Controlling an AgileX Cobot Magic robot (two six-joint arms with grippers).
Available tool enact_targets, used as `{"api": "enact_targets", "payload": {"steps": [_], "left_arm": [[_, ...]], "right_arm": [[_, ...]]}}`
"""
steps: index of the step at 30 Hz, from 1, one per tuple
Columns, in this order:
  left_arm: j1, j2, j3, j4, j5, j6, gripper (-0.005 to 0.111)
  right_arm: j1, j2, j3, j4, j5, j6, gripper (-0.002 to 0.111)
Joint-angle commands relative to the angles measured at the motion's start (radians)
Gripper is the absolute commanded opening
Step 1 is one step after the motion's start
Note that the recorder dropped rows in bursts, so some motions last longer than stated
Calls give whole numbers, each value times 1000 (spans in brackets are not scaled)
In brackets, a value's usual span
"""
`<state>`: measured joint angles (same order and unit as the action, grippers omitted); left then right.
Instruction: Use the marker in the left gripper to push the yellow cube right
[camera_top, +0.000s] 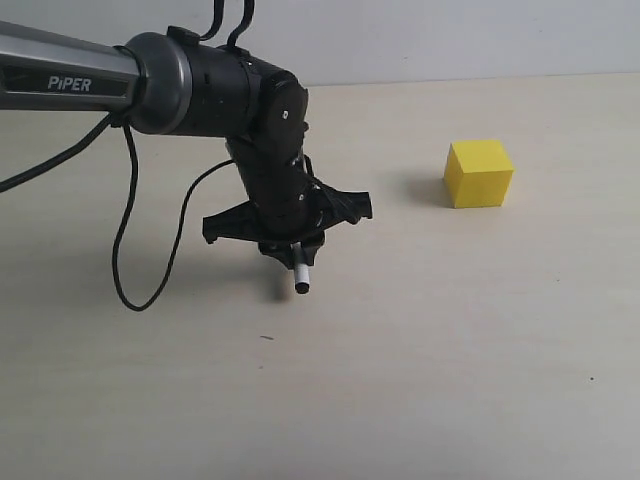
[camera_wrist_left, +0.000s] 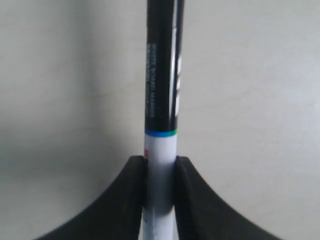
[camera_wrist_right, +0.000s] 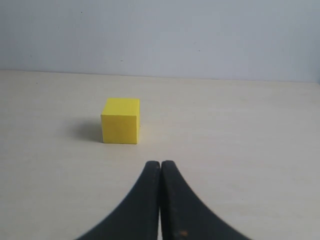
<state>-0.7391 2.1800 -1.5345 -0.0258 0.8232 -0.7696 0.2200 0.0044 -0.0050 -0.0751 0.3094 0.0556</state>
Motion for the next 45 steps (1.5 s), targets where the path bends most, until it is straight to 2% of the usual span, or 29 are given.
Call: {"api": "enact_targets", "payload": {"steps": [1,27,29,32,35,42,45], "left_arm": [[7,-4,0,13,-25,6,0],[22,42,0,-11,-51,68,1],[22,42,0,-11,-51,68,11],[22,32,0,-11,-48,68,40],[22,19,0,-11,-48,86,48],[22,-60,0,7,-81,219,47],[22,-117,0,7,-106,301,33]], "right_arm": [[2,-4,5,-1,-5,-2,0],[2,-4,5,-1,-12,-2,0],[2,-4,5,-1,-12,-2,0],[2,-4,5,-1,-12,-2,0],[2,-4,5,-1,-12,-2,0],[2,-4,5,-1,-12,-2,0],[2,-4,5,-1,-12,-2,0]]}}
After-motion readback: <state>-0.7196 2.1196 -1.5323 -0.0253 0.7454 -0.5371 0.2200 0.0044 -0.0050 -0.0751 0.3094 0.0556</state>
